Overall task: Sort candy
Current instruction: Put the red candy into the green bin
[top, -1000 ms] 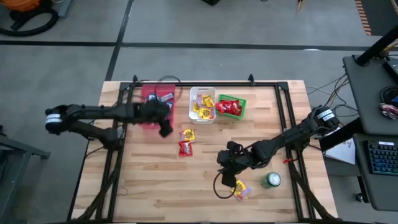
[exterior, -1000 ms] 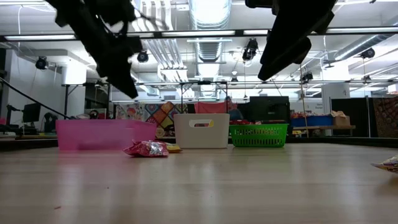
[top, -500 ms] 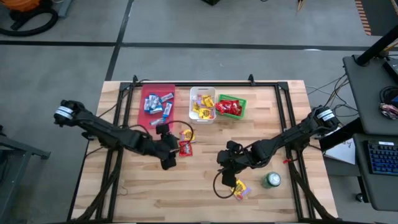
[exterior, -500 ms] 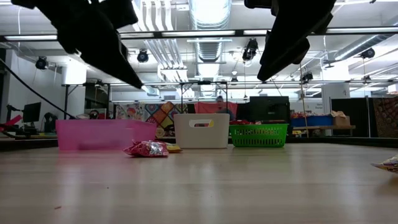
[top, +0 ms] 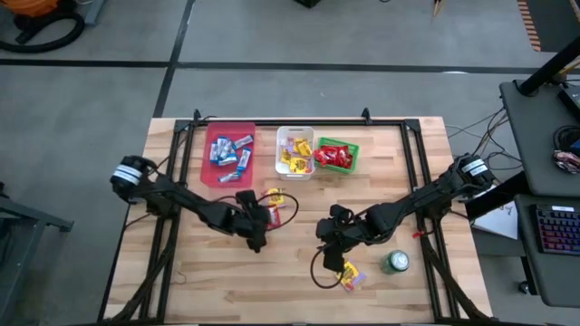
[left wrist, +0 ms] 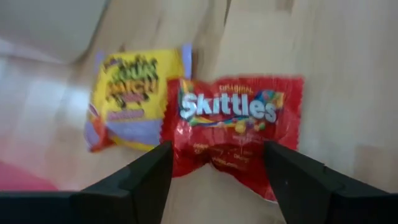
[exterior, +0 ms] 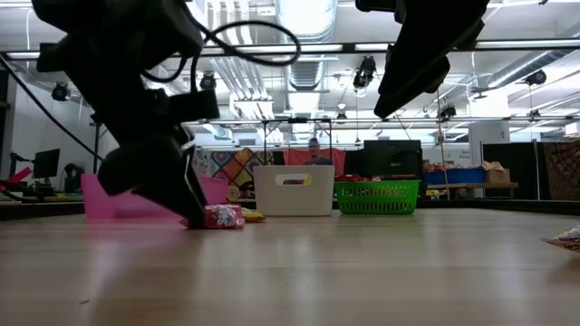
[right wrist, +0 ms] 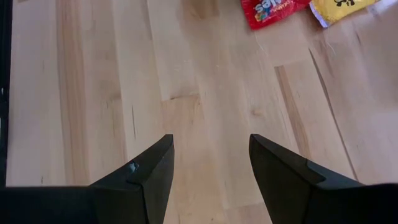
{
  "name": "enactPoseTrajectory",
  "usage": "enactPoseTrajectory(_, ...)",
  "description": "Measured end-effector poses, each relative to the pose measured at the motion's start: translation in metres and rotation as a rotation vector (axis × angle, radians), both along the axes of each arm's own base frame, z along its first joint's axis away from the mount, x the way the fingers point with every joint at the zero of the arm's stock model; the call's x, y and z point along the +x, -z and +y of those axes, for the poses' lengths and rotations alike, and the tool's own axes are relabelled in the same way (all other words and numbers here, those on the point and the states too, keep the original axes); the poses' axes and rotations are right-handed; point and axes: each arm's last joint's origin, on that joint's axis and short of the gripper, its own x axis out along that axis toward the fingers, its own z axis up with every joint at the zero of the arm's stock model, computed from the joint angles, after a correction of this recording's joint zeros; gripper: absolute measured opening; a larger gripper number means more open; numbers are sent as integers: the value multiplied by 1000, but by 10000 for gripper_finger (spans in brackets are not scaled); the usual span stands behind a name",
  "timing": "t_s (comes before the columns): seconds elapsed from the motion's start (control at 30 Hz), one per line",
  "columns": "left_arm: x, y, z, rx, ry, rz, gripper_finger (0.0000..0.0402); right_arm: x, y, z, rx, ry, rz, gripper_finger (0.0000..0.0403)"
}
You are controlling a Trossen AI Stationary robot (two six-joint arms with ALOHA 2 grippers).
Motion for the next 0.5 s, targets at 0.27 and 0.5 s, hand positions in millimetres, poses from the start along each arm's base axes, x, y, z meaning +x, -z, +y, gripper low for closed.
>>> enactPoseTrajectory(0.27,1,11,-2,-14,-24,19,186,0,0,0,-2,-2,-1,198)
enactPoseTrajectory(0.5,-1,5,-4,-27,-10,10,93,0,0,0,-2,-2,-1,198)
